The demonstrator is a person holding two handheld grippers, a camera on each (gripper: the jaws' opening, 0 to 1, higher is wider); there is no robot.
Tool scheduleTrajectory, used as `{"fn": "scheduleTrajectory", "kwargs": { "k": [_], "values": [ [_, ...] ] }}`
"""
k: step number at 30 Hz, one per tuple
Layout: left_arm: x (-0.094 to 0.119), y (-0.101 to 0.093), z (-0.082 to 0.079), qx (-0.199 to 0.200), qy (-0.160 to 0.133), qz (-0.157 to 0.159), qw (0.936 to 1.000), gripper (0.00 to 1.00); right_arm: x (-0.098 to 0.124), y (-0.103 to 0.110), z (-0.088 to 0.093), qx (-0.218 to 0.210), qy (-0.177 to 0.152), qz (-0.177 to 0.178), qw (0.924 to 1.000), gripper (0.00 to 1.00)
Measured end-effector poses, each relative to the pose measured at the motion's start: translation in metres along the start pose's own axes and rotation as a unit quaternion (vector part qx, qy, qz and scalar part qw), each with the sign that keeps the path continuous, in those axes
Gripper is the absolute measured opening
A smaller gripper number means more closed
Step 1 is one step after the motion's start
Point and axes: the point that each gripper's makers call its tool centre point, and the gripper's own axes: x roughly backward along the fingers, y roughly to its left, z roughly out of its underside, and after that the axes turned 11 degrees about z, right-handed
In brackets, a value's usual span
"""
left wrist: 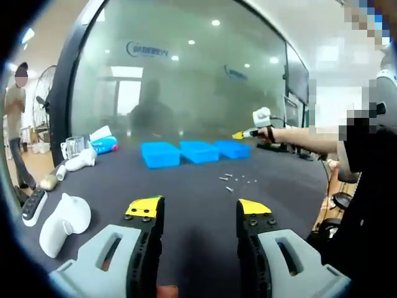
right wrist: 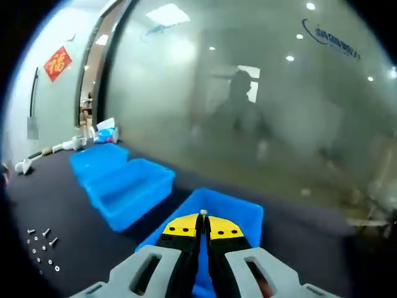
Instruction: Sort the screws, nuts, and washers into the corresponding bins
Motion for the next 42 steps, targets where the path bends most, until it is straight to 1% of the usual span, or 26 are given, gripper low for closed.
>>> {"fn": "scheduleTrajectory", "kwargs": {
  "k": [5, 9, 13, 17, 19, 20, 24, 25, 27, 31, 35, 42],
  "values": [
    [0.0, 0.003, -0.001, 0.004, -0.003, -0.004, 1.0, 0.45, -0.002, -0.005, 0.0, -0.012, -0.003, 0.01, 0.9999, 0.02],
    [-0.001, 0.002, 0.001, 0.002, 0.0, -0.003, 1.0, 0.45, 0.0, -0.004, -0.003, -0.011, -0.015, 0.01, 0.9998, 0.05],
    [0.0, 0.002, 0.001, 0.003, 0.001, -0.002, 1.0, 0.45, 0.005, -0.006, -0.005, -0.018, -0.029, 0.011, 0.9993, 0.2],
    [0.0, 0.002, 0.001, 0.003, 0.0, -0.002, 1.0, 0.45, 0.016, -0.009, -0.006, -0.04, -0.041, 0.01, 0.9983, 0.27],
    [0.0, 0.002, 0.001, 0.001, 0.002, -0.002, 1.0, 0.45, 0.023, -0.008, -0.006, -0.054, -0.045, 0.006, 0.9975, 0.28],
    [0.0, 0.002, 0.002, 0.001, 0.003, -0.001, 1.0, 0.45, 0.028, -0.007, -0.009, -0.068, -0.054, 0.003, 0.9962, 0.28],
    [-0.002, 0.001, 0.0, 0.003, -0.001, 0.001, 1.0, 0.45, 0.051, -0.001, -0.008, -0.068, -0.064, -0.011, 0.9956, 0.28],
    [-0.002, 0.0, -0.001, 0.002, -0.003, 0.001, 1.0, 0.45, 0.06, -0.002, -0.016, -0.077, -0.094, -0.006, 0.9926, 0.28],
    [-0.003, 0.001, -0.003, 0.004, -0.009, -0.001, 1.0, 0.45, 0.074, -0.002, -0.013, -0.084, -0.094, -0.007, 0.992, 0.28],
    [-0.004, 0.002, -0.003, 0.007, -0.012, -0.004, 0.9999, 0.45, 0.105, 0.008, -0.011, -0.089, -0.113, -0.02, 0.9894, 0.28],
    [-0.005, 0.002, -0.003, 0.005, -0.01, -0.003, 0.9999, 0.45, 0.146, 0.025, -0.008, -0.094, -0.135, -0.038, 0.9856, 0.29],
    [-0.009, -0.002, -0.008, 0.003, -0.013, 0.002, 0.9999, 0.45, 0.207, 0.05, 0.003, -0.094, -0.155, -0.061, 0.9815, 0.29]
  ]
}}
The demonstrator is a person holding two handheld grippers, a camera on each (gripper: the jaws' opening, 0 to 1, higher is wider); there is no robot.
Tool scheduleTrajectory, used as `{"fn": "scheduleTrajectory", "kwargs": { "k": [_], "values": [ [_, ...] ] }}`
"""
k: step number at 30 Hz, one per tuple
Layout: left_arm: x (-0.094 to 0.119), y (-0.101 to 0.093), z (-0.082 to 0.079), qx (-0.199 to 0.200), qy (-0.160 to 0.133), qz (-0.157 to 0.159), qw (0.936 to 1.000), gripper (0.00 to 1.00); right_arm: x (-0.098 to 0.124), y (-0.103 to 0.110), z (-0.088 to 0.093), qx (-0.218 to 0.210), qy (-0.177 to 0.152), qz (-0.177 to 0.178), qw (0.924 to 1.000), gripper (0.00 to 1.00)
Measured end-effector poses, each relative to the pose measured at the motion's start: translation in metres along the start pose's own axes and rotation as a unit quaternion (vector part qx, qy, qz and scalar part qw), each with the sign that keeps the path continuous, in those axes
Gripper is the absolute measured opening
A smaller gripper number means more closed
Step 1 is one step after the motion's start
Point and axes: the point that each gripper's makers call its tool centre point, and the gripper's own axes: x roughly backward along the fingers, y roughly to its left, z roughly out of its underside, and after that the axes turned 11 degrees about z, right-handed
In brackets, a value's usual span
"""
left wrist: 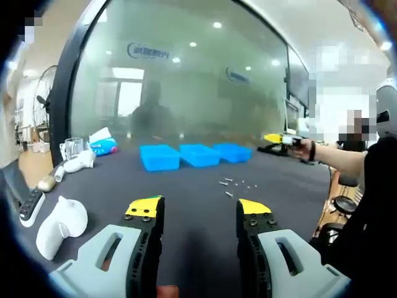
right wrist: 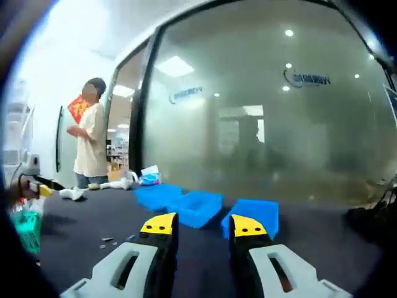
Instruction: Sort the screws, nuts, and washers into the corresponding bins
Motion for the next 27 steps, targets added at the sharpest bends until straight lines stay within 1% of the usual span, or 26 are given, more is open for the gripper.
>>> {"fn": "scheduleTrajectory", "kwargs": {
  "k": [2, 6, 8, 11, 13, 15, 21, 25, 27],
  "values": [
    [0.0, -0.001, -0.001, -0.001, -0.001, 0.001, 1.0, 0.45, 0.018, 0.006, 0.002, 0.006, -0.002, -0.004, 1.0, 0.29],
    [-0.001, -0.003, -0.003, -0.004, -0.001, 0.003, 1.0, 0.45, 0.041, 0.004, 0.01, 0.007, -0.006, -0.01, 0.9999, 0.28],
    [-0.001, -0.006, -0.004, -0.008, 0.001, 0.006, 1.0, 0.45, 0.051, 0.002, 0.016, -0.001, -0.001, -0.013, 0.9999, 0.28],
    [-0.001, -0.01, -0.004, -0.01, 0.002, 0.01, 0.9999, 0.45, 0.065, -0.002, 0.024, 0.003, 0.002, -0.012, 0.9999, 0.28],
    [-0.001, -0.011, -0.005, -0.011, 0.003, 0.01, 0.9999, 0.45, 0.074, -0.007, 0.027, 0.002, 0.004, -0.006, 1.0, 0.28],
    [0.0, -0.011, -0.005, -0.011, 0.003, 0.009, 0.9999, 0.45, 0.084, -0.014, 0.03, -0.008, 0.005, 0.004, 0.9999, 0.28],
    [-0.002, -0.012, -0.006, -0.012, 0.004, 0.01, 0.9999, 0.45, 0.097, -0.017, 0.036, -0.011, 0.006, 0.013, 0.9998, 0.27],
    [-0.003, -0.014, -0.006, -0.015, 0.006, 0.015, 0.9998, 0.45, 0.098, -0.015, 0.039, -0.015, 0.011, 0.008, 0.9998, 0.27],
    [-0.002, -0.015, -0.004, -0.017, 0.009, 0.017, 0.9997, 0.45, 0.099, -0.012, 0.041, -0.008, 0.018, -0.005, 0.9998, 0.27]
  ]
}}
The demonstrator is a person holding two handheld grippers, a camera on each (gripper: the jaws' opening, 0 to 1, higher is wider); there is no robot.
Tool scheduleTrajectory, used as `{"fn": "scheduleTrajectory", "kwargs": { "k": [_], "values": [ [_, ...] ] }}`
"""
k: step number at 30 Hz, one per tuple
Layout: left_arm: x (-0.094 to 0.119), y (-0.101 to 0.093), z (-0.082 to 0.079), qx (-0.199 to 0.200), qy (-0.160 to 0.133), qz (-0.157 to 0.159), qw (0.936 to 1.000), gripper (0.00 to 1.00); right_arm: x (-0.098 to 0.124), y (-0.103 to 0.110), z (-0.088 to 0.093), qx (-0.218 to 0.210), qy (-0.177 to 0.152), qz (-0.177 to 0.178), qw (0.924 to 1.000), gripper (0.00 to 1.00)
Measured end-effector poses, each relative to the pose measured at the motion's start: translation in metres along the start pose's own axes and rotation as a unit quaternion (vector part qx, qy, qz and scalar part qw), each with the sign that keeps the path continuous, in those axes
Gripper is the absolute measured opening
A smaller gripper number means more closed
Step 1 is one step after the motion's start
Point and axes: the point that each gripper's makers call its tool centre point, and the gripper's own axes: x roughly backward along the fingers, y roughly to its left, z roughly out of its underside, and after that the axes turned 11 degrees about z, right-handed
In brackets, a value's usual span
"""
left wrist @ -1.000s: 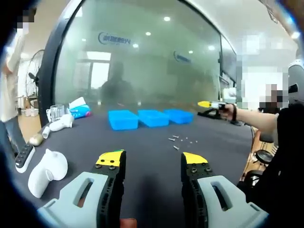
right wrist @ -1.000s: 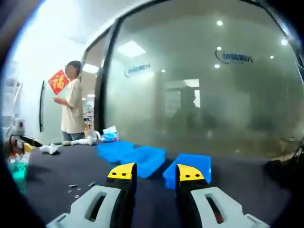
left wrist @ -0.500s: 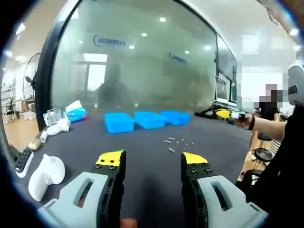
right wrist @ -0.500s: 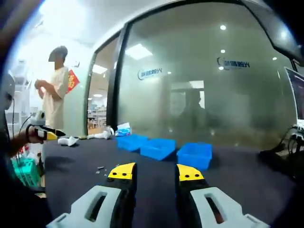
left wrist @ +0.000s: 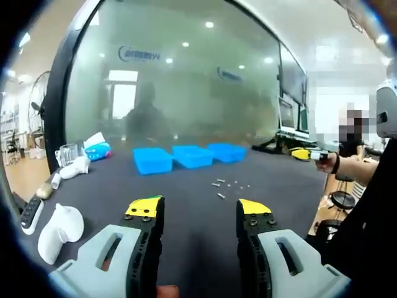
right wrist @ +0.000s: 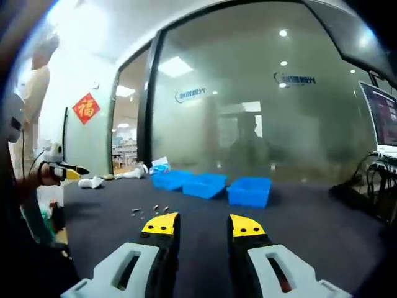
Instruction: Sort the screws, nuts, and washers into the corresponding bins
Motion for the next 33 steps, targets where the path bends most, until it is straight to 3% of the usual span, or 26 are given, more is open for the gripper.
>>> {"fn": "scheduleTrajectory", "kwargs": {
  "k": [3, 15, 33],
  "values": [
    [0.0, 0.0, 0.002, 0.005, 0.003, 0.006, 1.0, 0.46, 0.001, 0.011, 0.004, 0.011, 0.017, -0.04, 0.999, 0.27],
    [-0.001, -0.004, 0.01, 0.004, 0.018, 0.017, 0.9997, 0.46, -0.002, 0.039, 0.018, 0.076, 0.077, -0.131, 0.9855, 0.27],
    [0.001, -0.003, 0.014, 0.005, 0.02, 0.015, 0.9997, 0.46, -0.028, 0.065, 0.007, 0.155, 0.1, -0.198, 0.9626, 0.27]
  ]
}}
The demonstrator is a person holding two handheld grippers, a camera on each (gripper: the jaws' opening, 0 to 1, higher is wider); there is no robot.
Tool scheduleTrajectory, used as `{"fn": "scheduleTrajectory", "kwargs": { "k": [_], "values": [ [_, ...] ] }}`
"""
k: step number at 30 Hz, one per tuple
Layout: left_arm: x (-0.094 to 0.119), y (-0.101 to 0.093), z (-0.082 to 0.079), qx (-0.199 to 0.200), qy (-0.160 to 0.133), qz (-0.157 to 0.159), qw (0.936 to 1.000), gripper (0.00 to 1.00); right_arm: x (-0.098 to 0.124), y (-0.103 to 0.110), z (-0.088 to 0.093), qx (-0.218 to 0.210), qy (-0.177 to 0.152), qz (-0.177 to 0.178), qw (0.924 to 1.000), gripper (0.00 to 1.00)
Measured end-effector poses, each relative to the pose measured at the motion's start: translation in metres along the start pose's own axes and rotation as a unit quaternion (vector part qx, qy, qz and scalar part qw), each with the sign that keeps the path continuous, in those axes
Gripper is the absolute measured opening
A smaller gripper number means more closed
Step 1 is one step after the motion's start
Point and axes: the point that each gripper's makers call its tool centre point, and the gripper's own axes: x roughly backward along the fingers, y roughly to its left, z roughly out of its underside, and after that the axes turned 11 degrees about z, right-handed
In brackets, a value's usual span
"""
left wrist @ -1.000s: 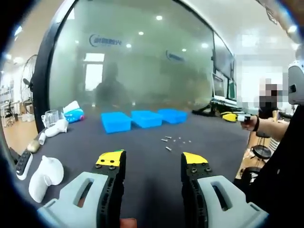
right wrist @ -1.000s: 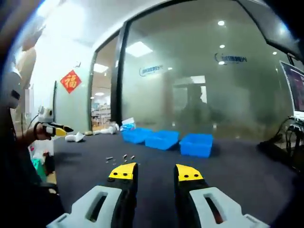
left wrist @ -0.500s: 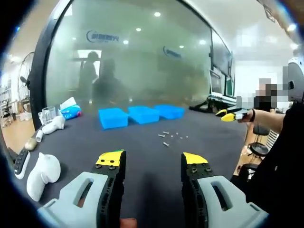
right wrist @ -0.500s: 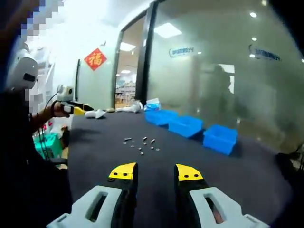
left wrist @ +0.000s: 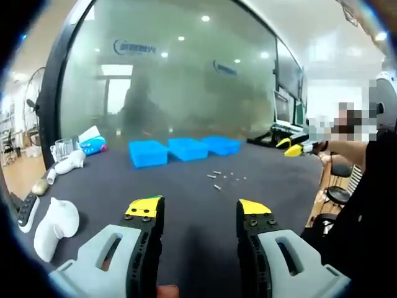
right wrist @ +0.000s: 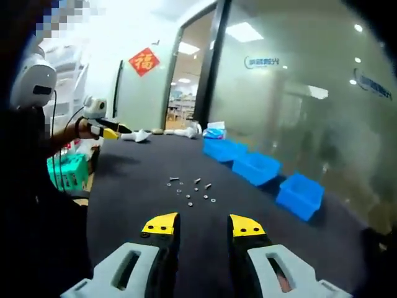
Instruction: Sort the screws, nuts, and washers into the corresponding bins
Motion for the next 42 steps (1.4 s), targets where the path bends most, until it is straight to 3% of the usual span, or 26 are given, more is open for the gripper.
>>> {"fn": "scheduleTrajectory", "kwargs": {
  "k": [8, 15, 29, 36, 42],
  "values": [
    [0.002, 0.003, 0.001, 0.002, -0.001, -0.004, 1.0, 0.46, -0.025, 0.016, -0.01, 0.037, 0.02, -0.037, 0.9984, 0.27],
    [0.003, 0.004, 0.004, 0.007, -0.003, -0.005, 1.0, 0.45, -0.049, 0.032, -0.014, 0.082, 0.045, -0.076, 0.9927, 0.27],
    [0.007, 0.01, 0.012, 0.026, -0.01, -0.009, 0.9996, 0.45, -0.094, 0.057, -0.015, 0.15, 0.08, -0.141, 0.9754, 0.27],
    [0.007, 0.01, 0.015, 0.031, -0.011, -0.01, 0.9994, 0.45, -0.12, 0.068, -0.025, 0.195, 0.087, -0.17, 0.9621, 0.27],
    [0.008, 0.011, 0.016, 0.032, -0.01, -0.012, 0.9994, 0.45, -0.136, 0.077, -0.032, 0.205, 0.088, -0.183, 0.9575, 0.27]
  ]
}}
